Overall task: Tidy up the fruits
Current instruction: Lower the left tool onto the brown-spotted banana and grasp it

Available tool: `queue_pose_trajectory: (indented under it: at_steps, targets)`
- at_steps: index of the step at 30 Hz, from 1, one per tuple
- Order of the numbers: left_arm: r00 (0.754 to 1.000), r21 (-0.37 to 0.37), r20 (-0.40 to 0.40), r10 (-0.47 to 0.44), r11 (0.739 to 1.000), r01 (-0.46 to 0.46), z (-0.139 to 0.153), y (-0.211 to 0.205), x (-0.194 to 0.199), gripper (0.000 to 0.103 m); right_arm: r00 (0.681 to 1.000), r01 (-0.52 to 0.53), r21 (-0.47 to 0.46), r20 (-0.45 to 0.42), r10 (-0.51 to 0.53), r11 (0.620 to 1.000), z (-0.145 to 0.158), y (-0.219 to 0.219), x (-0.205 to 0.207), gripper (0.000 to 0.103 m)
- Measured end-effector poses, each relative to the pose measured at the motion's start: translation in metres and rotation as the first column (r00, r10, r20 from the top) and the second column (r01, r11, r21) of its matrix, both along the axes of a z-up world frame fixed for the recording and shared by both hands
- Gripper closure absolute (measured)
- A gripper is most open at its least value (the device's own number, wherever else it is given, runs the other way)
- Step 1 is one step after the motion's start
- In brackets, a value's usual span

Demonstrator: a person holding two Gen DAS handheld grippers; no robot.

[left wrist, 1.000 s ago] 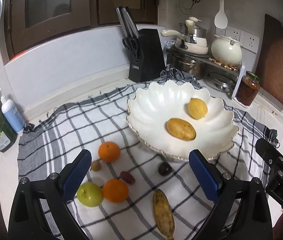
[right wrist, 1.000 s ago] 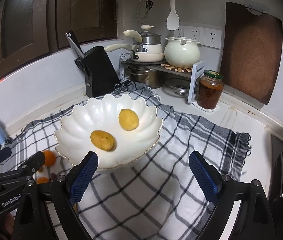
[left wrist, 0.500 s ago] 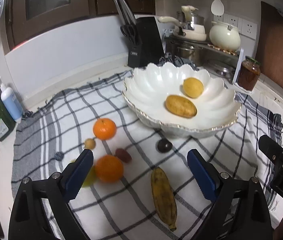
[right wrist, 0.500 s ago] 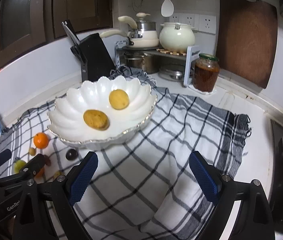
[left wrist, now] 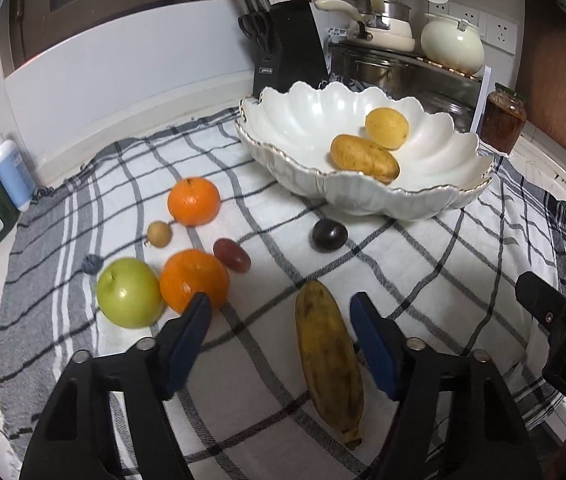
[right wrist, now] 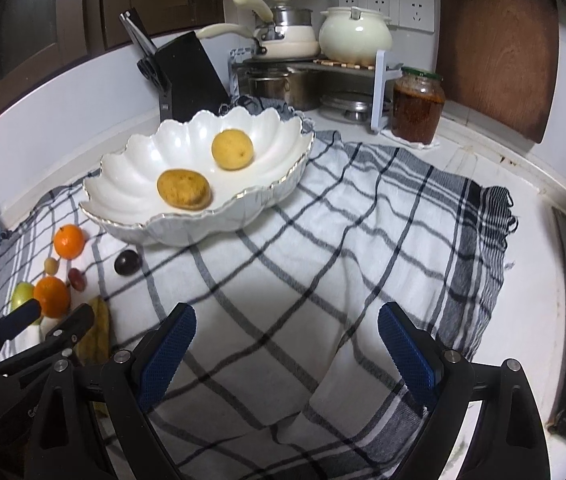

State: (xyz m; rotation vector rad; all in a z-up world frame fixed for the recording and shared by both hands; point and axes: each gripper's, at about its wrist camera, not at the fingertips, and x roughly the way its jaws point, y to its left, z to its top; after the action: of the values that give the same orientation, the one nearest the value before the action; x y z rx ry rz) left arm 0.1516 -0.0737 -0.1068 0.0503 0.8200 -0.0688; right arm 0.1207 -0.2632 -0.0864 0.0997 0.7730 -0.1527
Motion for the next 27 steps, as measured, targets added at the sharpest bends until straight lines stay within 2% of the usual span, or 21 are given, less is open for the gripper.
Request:
queue_pose_trajectory:
  at_steps: [7, 10, 14, 19, 23, 27]
  targets:
    - [1.000, 0.002, -0.027, -0.012, 1.000, 0.012, -0.014, -0.006, 0.001, 0.037, 1.000, -0.001, 0.019, -0.027, 0.002, 1.000, -0.015, -0.002, 0.001, 0.010]
    - [0.999, 0.001, -0.033, -0.020, 1.000, 0.020, -0.017, -0.009, 0.001, 0.042, 1.000, 0.001, 0.026, -0.030, -0.001, 1.000, -0.017, -0.004, 0.001, 0.010]
    - [0.998, -0.002, -0.037, -0.041, 0.999, 0.041, -0.019, -0.014, -0.001, 0.054, 0.999, 0.003, 0.034, -0.032, -0.002, 0.999, -0.020, -0.006, 0.001, 0.010]
    - [0.997, -0.001, -0.057, -0.058, 0.998, 0.058, -0.025, -0.018, -0.001, 0.060, 0.999, 0.009, 0.041, -0.033, -0.008, 0.999, -0.022, -0.009, 0.001, 0.010]
    - [0.996, 0.001, -0.053, -0.067, 0.998, 0.068, -0.025, -0.022, -0.002, 0.069, 0.999, 0.009, 0.052, -0.036, -0.007, 0.999, -0.024, -0.010, 0.001, 0.010]
    - [0.996, -0.001, -0.054, -0.069, 0.998, 0.069, -0.025, -0.023, -0.002, 0.072, 0.999, 0.012, 0.058, -0.035, -0.010, 0.998, -0.024, -0.012, 0.001, 0.010]
